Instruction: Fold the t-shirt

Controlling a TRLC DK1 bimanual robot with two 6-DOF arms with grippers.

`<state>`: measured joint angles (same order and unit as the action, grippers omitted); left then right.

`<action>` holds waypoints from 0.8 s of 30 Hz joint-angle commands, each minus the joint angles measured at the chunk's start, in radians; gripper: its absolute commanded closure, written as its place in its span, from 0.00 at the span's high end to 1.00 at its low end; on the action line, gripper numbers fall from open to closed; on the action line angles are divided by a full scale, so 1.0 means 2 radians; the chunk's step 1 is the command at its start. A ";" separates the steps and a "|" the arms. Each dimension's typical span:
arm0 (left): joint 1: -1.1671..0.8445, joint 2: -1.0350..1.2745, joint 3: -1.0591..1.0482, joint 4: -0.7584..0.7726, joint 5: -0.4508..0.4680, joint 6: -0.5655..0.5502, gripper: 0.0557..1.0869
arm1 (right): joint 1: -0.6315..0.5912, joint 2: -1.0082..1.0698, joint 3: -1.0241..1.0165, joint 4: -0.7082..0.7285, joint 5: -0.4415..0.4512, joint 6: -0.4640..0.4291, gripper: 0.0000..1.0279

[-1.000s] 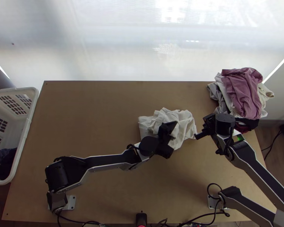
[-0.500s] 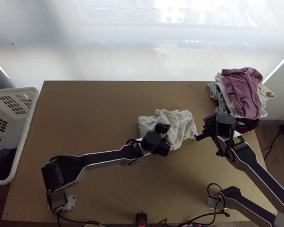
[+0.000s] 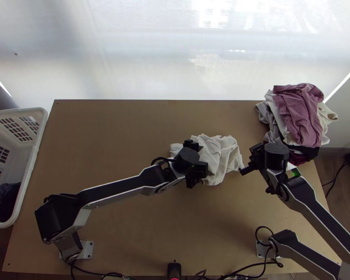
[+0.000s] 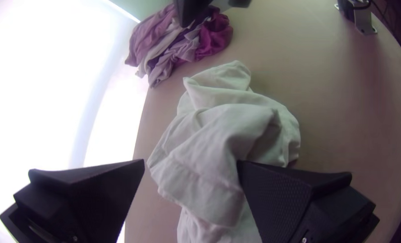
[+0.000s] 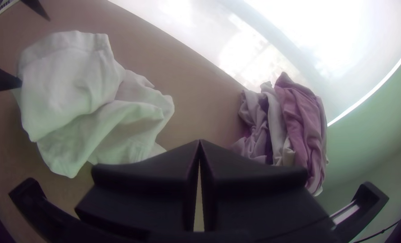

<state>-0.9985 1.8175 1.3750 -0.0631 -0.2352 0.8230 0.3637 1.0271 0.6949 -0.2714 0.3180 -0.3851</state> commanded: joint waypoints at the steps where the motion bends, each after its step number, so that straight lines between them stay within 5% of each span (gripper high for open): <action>1: 0.018 -0.031 0.019 -0.093 0.019 -0.080 0.96 | 0.011 0.007 -0.001 0.002 0.000 0.006 0.03; 19: 0.107 -0.102 -0.003 -0.212 0.092 -0.186 0.96 | 0.142 0.052 0.044 -0.010 -0.014 0.045 0.03; 24: 0.129 -0.079 -0.003 -0.220 0.121 -0.217 0.95 | 0.185 0.079 0.074 -0.028 -0.052 0.065 0.03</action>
<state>-0.8066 1.6341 1.3811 -0.4732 -0.0597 0.4652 0.6197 1.1259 0.7765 -0.2939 0.2783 -0.2943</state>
